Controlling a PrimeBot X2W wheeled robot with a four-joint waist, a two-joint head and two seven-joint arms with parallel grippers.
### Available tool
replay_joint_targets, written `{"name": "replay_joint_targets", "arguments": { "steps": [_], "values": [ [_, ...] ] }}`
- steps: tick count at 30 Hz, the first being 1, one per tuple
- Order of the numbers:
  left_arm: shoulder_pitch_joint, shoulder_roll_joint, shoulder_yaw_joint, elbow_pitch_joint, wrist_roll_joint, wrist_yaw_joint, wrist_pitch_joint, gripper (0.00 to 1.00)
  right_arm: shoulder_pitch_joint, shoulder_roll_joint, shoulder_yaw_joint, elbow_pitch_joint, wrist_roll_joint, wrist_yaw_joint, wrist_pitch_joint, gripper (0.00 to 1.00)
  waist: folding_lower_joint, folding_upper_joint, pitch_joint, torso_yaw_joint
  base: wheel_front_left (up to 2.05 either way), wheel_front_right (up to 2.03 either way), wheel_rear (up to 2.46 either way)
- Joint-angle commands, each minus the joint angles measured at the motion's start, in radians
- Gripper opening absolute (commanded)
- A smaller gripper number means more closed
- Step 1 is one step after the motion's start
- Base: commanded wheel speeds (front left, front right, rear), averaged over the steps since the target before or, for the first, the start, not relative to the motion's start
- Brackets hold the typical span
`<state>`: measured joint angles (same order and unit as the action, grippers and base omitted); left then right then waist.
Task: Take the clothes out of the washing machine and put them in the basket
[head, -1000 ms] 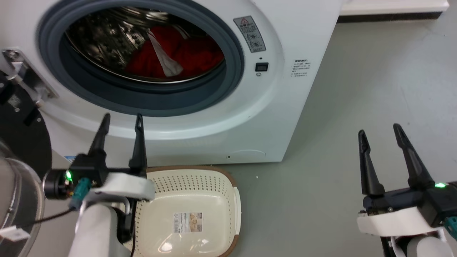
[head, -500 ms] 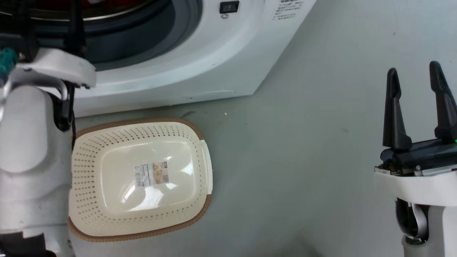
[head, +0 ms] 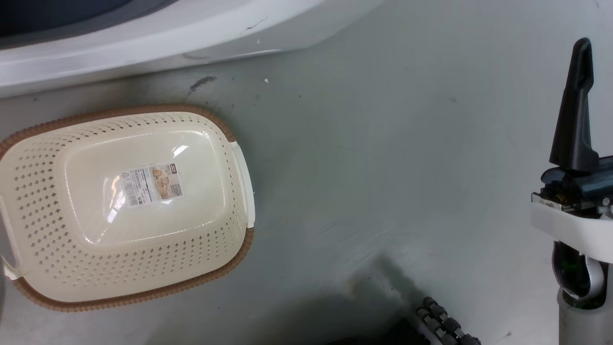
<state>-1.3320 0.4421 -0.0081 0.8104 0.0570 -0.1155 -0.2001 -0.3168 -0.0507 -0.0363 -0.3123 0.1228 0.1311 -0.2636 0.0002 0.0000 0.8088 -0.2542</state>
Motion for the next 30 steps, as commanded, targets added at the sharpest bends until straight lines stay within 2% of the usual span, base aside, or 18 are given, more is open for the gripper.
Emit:
{"name": "replay_joint_targets", "arguments": {
  "steps": [1, 8, 12, 13, 18, 24, 30],
  "values": [
    [-0.075, 0.019, -0.016, 0.041, 0.005, -0.004, 0.03, 1.0, -0.022, 0.001, -0.001, -0.013, 0.008, -0.001, -0.002, 1.0, -0.0002, 0.0, 0.061, -0.015, 0.0, 0.0, 0.0],
    [-0.281, 0.043, -0.072, 0.138, 0.025, -0.01, 0.14, 1.0, -0.032, 0.001, 0.006, -0.032, 0.025, -0.001, -0.002, 1.0, -0.0002, 0.0, 0.117, -0.023, 0.0, 0.0, 0.0],
    [-0.4, 0.052, -0.075, 0.223, 0.013, -0.012, 0.283, 1.0, -0.036, 0.001, 0.005, -0.044, 0.04, -0.001, -0.002, 1.0, -0.0002, 0.0, 0.138, -0.037, 0.0, 0.0, 0.0],
    [-0.4, 0.052, -0.075, 0.223, 0.013, -0.012, 0.283, 1.0, -0.036, 0.001, 0.005, -0.044, 0.04, -0.001, -0.002, 1.0, -0.0002, 0.0, 0.138, -0.037, 0.0, 0.0, 0.0],
    [-0.519, 0.035, -0.09, 0.317, -0.012, -0.013, 0.491, 1.0, -0.034, 0.001, -0.002, -0.058, 0.052, -0.001, -0.002, 1.0, -0.0002, 0.0, 0.154, -0.048, 0.0, 0.0, 0.0],
    [-0.607, 0.043, -0.135, 0.397, -0.022, -0.013, 0.694, 1.0, -0.035, 0.001, 0.004, -0.065, 0.063, -0.001, -0.002, 1.0, -0.0002, 0.0, 0.17, -0.058, 0.0, 0.0, 0.0],
    [-0.63, 0.045, -0.156, 0.43, -0.023, -0.013, 0.81, 1.0, -0.035, 0.001, 0.003, -0.074, 0.076, -0.001, -0.002, 1.0, -0.0002, 0.0, 0.191, -0.062, 0.0, 0.0, 0.0]
  ]
}}
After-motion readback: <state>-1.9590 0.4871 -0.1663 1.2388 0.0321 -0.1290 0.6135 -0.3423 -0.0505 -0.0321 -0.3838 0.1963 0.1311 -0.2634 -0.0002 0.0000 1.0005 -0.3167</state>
